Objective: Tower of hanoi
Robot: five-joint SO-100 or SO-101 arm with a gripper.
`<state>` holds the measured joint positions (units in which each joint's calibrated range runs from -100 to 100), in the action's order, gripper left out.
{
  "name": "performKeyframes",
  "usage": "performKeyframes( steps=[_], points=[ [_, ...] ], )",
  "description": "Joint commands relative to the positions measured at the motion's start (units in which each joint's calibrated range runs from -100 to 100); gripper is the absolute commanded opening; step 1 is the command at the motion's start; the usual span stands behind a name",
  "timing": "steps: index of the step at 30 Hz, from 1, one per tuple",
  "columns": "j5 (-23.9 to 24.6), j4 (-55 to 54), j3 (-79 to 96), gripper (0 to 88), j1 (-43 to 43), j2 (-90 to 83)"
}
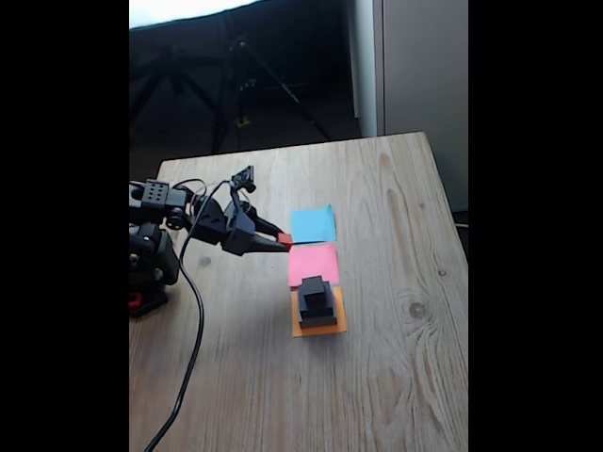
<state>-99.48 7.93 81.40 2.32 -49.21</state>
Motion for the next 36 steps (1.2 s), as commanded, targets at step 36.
performKeyframes(
  steps=[36],
  points=[
    [-0.5, -80.5, -2.0, 1.0, 1.3, 67.9]
  ],
)
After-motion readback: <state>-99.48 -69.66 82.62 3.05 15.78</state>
